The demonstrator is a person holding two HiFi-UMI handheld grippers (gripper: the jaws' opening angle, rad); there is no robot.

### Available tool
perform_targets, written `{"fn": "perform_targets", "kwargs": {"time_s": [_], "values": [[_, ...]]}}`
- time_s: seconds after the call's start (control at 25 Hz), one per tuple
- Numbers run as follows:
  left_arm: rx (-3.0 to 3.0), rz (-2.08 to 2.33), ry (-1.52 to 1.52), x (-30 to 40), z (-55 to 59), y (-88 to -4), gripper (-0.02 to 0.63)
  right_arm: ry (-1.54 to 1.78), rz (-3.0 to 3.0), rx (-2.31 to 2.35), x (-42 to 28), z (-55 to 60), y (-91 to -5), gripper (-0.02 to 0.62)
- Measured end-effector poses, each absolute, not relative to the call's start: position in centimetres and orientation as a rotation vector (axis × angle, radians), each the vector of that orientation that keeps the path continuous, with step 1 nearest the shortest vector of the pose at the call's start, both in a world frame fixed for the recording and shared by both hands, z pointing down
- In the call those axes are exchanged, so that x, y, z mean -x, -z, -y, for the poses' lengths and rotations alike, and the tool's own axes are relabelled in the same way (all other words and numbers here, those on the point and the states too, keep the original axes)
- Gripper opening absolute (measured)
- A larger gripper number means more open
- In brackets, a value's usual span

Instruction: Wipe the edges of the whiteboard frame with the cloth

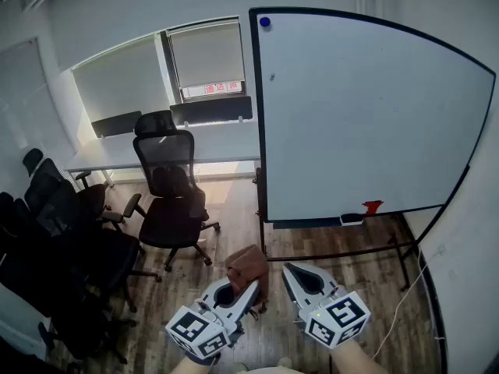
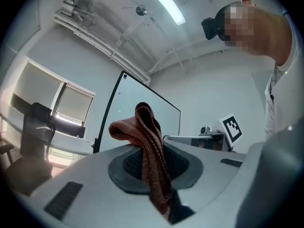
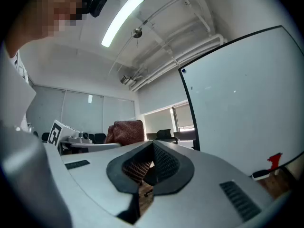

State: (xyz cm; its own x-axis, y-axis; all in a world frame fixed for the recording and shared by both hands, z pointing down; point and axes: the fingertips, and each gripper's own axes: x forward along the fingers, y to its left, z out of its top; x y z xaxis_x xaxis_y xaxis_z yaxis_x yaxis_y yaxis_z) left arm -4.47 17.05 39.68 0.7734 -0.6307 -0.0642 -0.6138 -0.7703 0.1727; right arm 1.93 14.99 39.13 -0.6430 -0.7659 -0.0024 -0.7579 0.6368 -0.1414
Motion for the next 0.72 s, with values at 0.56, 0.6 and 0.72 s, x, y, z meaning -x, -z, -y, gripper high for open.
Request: {"fn": "perform_targets", "kwargs": {"time_s": [0.56, 0.6, 0.72], "values": [[-2.822, 1.042, 0.152, 2.5, -16.3, -40.2, 0.064, 0.214, -2.804, 1.271, -4.4, -13.9, -39.2, 0.005], [-2.820, 1.055, 0.153, 2.5, -16.1, -40.1, 0.064, 0.202, -2.807, 1.268, -4.5, -13.9, -38.9, 0.005], [-2.819, 1.094, 0.153, 2.5, -15.3, -39.8, 0.064, 0.180, -2.802, 1.257, -5.2, -13.6, -38.4, 0.005]]}}
